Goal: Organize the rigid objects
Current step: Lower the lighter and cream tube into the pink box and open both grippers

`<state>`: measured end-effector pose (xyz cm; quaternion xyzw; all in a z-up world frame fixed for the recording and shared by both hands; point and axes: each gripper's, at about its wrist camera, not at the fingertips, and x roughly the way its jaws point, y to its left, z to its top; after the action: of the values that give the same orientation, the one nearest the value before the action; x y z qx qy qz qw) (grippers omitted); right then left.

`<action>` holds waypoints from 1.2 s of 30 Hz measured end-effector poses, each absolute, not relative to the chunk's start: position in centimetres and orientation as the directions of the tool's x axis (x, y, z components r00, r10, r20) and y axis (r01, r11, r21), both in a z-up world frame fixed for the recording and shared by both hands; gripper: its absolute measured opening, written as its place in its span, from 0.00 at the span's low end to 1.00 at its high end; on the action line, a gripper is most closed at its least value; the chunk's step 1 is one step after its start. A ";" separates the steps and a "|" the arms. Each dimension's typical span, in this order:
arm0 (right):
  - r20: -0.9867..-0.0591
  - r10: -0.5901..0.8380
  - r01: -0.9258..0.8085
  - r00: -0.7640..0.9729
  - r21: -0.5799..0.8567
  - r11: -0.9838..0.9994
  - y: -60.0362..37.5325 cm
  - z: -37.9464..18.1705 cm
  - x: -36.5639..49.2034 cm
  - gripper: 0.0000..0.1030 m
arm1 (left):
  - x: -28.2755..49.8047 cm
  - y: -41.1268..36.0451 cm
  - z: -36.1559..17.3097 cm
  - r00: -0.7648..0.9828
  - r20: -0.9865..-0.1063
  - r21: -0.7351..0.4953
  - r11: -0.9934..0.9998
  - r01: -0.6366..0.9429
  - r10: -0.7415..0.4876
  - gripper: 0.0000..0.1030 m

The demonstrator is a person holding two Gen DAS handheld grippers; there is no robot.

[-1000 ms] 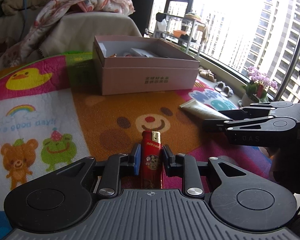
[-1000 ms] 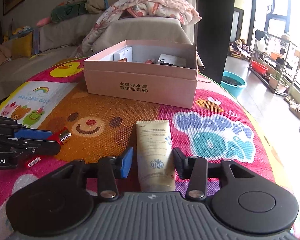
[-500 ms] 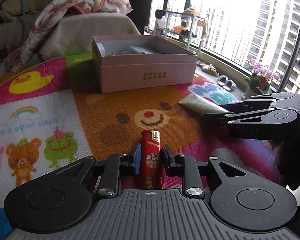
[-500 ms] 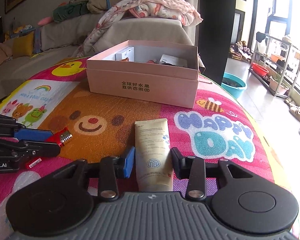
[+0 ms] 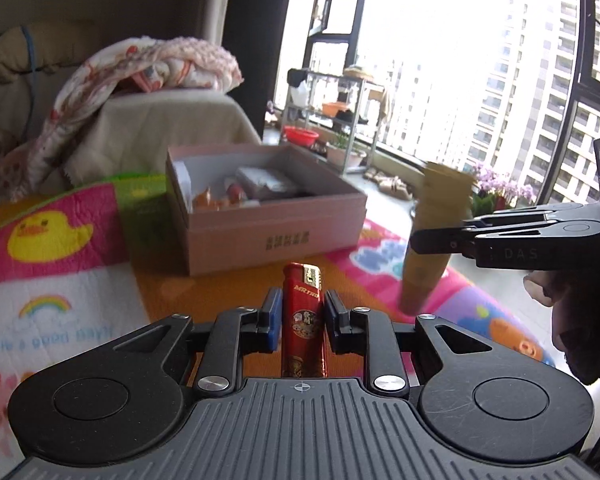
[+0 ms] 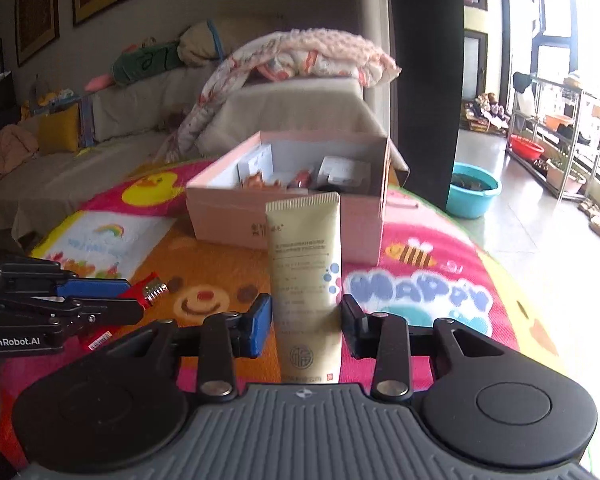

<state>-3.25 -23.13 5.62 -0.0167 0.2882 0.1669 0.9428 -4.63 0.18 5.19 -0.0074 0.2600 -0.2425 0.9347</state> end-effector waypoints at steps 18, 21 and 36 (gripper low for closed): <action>-0.430 0.337 -0.350 0.837 0.051 0.935 -23.3 11.3 -2.3 0.17 | -2.6 0.0 6.6 0.732 -0.461 -0.160 0.858 0.487 -0.502 0.25; -0.439 0.339 -0.353 0.832 0.051 0.934 -23.7 11.2 -2.9 0.16 | -2.7 -0.2 6.1 0.714 -0.479 -0.154 0.850 0.504 -0.510 0.25; -0.284 0.357 -0.351 0.890 0.074 0.933 -18.7 15.8 8.6 0.16 | 9.7 0.6 9.1 0.813 -0.387 -0.246 0.899 0.362 -0.434 0.25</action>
<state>8.64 -18.71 15.82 0.0101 0.1479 0.1823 0.9720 9.66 0.57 9.09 -0.0806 0.2220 -0.2098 0.9488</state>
